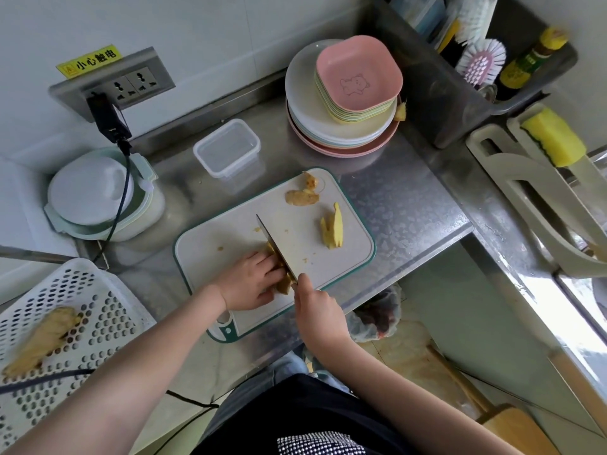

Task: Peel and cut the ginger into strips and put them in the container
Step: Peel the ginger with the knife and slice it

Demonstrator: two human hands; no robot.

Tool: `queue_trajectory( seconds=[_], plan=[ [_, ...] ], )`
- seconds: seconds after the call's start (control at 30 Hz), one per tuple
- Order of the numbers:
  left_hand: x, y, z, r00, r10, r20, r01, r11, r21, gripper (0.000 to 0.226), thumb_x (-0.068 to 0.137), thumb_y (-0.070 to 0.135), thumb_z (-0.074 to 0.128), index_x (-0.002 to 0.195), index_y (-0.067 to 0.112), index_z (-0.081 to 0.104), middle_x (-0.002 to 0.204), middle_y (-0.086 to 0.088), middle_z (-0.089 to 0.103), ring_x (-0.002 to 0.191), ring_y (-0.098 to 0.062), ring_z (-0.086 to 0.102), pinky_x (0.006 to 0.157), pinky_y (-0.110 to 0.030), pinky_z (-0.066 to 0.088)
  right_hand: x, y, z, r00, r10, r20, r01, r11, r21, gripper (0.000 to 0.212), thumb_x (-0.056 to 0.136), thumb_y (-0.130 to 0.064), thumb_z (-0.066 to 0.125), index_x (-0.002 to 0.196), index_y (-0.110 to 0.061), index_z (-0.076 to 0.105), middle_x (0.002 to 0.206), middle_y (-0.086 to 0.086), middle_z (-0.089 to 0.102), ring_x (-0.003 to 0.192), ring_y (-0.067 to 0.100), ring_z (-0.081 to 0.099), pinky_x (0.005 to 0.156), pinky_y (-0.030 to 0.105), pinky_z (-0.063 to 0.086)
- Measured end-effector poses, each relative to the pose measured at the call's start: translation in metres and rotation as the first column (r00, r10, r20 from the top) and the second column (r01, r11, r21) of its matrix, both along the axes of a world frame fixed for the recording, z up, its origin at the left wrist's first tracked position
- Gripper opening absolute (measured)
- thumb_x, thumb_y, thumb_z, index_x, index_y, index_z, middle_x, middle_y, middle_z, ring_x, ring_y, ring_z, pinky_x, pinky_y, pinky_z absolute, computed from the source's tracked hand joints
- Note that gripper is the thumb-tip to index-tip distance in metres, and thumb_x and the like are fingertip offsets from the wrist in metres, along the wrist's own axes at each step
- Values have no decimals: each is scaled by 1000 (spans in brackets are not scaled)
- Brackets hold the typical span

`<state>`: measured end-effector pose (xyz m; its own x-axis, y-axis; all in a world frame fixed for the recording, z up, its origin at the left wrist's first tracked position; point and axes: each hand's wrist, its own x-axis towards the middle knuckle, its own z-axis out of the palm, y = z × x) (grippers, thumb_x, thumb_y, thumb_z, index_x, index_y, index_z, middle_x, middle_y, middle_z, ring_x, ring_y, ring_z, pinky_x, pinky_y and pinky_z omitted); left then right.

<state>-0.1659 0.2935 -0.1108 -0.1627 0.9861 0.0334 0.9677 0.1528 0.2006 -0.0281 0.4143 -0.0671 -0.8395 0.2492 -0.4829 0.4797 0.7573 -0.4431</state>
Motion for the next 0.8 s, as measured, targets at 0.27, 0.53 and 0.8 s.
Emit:
queue_trajectory(
  seconds=[0.27,0.53,0.8],
  plan=[
    [-2,-1,-2,999,23,45,-20,998,-65,39,69,37,42,102,18,45,93,-8,64,80,-27,58,68,-32,55,-10,-3,-2,999,-43,26,43,999,-10,14,99,-13,36,91,-16,26,76,14,57,69,37,58,56,39,45],
    [21,9,22,777,520,355,-600,783,164,33,84,39,37,75,10,50,68,-2,51,61,-23,51,51,-31,43,-10,1,1,999,-44,8,44,999,-22,12,101,-20,34,91,-17,28,80,16,59,71,38,58,56,38,43],
    [-11,69,51,127,961,247,-962,180,-205,43,103,27,23,106,-1,56,104,-20,65,96,-37,61,73,-39,46,-11,2,2,1000,-17,9,17,1000,-3,13,101,-19,34,90,-17,27,72,11,50,64,33,51,53,36,38]
  ],
)
